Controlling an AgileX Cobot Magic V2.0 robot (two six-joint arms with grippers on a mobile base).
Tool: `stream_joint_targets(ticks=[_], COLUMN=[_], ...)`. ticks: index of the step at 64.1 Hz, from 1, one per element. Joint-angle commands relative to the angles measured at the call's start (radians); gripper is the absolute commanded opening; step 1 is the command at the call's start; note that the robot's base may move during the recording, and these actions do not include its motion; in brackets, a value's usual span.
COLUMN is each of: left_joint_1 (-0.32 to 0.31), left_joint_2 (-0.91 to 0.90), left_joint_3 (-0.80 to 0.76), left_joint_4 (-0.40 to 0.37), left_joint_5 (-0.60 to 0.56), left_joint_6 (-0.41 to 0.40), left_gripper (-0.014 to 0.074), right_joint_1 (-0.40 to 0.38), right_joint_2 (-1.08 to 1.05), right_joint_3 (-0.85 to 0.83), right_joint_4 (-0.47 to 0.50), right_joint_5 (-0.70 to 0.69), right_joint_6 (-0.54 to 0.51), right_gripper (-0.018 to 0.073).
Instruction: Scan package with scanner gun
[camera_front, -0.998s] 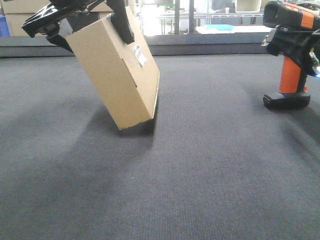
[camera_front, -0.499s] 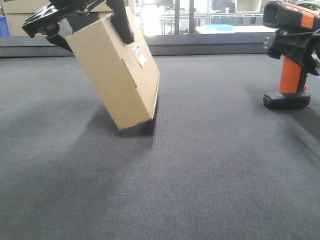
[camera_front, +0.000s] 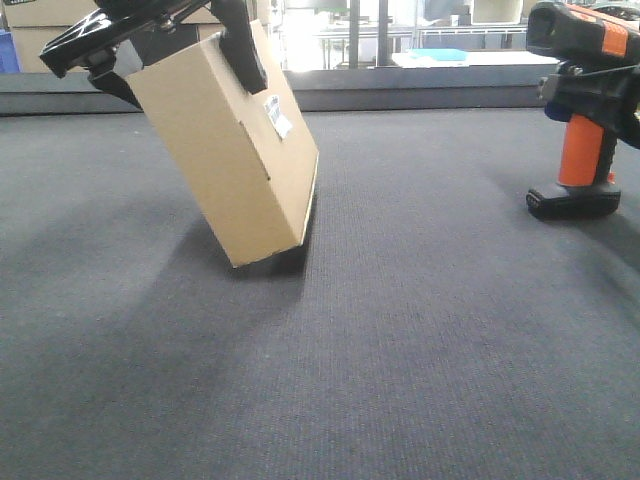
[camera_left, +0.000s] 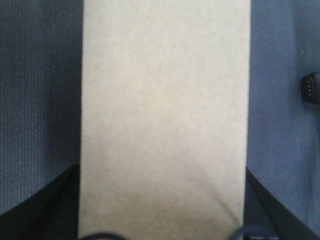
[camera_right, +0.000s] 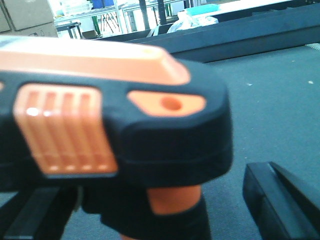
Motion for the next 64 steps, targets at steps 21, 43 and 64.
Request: stream_joint_targets(ticks=[21,43,64], left_joint_1=[-0.006,-0.006,-0.006], left_joint_2=[-0.006,-0.006,-0.006], left_joint_3=[-0.001,-0.001,-0.001], left_joint_4=[-0.002,-0.002,-0.002], left_joint_5=[-0.008,-0.007,-0.007], left_joint_6=[0.002,0.002,0.002], left_gripper=[-0.0111,-0.0111,-0.0111], right_joint_1=[-0.009,-0.009,-0.009], right_joint_2=[0.0,0.0,-0.014], right_joint_3=[-0.007,-0.015,-0.017], right_joint_4=[-0.052,-0.039,-0.039], right_joint_5=[-0.025,-0.032,-0.024], right_joint_6=[-0.01,-0.01,-0.011], right_gripper=[0.0568,0.0342,-0.0166])
